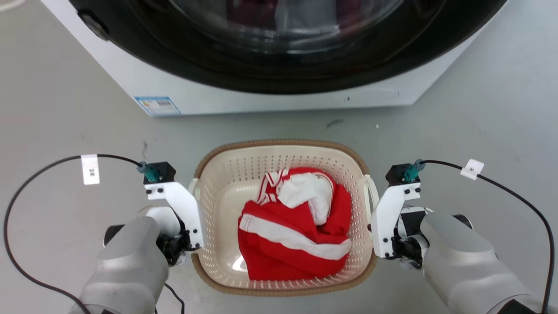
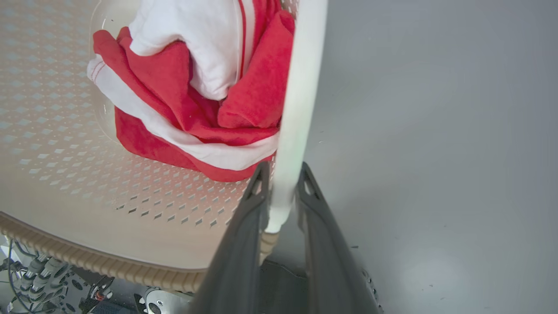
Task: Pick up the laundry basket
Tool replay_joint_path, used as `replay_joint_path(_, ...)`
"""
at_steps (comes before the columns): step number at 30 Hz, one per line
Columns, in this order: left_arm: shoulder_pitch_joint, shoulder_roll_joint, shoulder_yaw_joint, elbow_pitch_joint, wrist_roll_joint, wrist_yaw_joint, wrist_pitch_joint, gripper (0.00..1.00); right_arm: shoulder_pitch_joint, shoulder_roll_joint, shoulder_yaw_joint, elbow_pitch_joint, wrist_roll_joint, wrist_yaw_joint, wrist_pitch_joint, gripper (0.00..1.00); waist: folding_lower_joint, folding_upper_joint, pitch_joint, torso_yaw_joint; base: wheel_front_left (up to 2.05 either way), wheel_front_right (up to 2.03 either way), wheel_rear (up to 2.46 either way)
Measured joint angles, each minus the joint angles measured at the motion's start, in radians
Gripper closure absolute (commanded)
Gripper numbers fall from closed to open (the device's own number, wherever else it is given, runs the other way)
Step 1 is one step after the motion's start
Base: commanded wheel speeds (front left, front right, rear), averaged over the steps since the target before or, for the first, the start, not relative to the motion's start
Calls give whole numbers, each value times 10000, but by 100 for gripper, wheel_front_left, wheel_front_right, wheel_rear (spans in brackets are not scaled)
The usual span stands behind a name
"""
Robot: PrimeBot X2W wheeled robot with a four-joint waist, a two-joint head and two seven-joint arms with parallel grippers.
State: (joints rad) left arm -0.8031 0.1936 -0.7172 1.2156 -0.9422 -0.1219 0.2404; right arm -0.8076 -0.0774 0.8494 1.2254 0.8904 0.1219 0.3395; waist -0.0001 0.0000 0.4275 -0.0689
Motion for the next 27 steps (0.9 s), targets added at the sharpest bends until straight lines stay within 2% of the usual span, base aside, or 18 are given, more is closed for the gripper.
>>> replay_joint_path(9, 329, -174, -311, 40, -552, 27, 1195, 100, 208, -21, 111, 408, 382, 0, 882, 100, 0, 0, -1540, 320, 0, 0, 0)
replay_joint_path(27, 656, -355, -616, 527, -1101, 27, 2606, 100, 596, 2, -13, 694, 1097, 0, 2418, 100, -1, 0, -3755, 675, 0, 0, 0)
